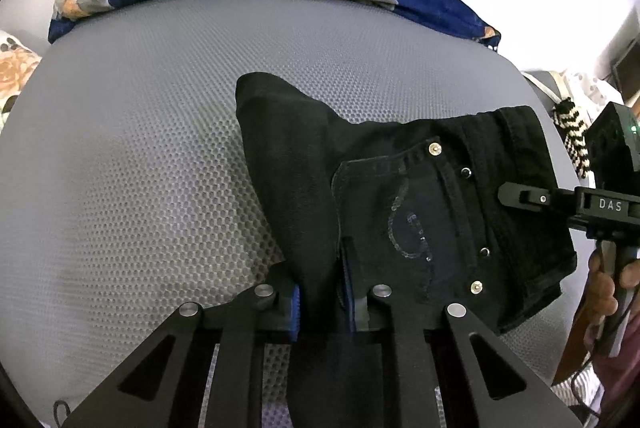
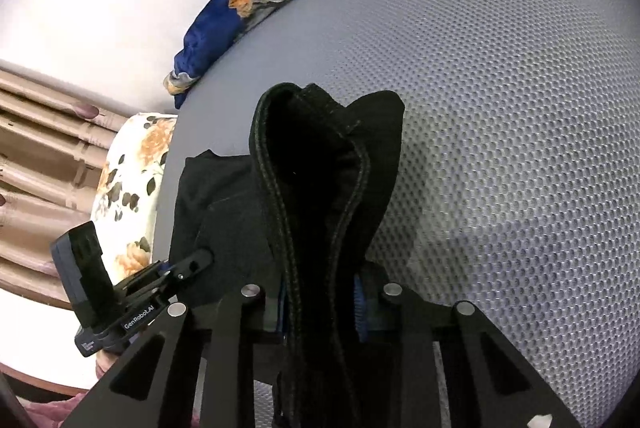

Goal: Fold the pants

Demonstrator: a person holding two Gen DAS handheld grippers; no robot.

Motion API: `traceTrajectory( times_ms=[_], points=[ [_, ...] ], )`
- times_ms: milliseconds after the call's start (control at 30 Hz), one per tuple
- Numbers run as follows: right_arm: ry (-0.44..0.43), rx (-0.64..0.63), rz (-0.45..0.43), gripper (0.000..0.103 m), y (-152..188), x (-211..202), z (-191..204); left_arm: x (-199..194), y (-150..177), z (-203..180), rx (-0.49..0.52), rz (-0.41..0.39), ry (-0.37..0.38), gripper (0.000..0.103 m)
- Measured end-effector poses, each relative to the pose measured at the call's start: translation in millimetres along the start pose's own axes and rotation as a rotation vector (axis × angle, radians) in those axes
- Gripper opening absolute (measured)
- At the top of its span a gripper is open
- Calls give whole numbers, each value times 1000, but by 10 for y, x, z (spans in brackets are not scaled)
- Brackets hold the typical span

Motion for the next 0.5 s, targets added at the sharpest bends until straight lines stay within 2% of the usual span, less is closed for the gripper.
traceTrajectory(
  times_ms=[267,500],
  points=[
    [-38,-10,-12,23,-234,78,200,-89,-263,111,11,-47,-24,16],
    [-65,-41,-28,23,-696,200,366,-86,-663,318,1,-97,-36,16]
  ],
)
Point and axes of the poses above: each gripper's, at about its wrist camera, not at the fingertips, and x roughly the way its jaws point, z to its left, y to its underside, the point moved 6 cm from there along x, roughly the way its jaws point, and after that the axes turned 5 degrees about y, right-handed, at the moved point
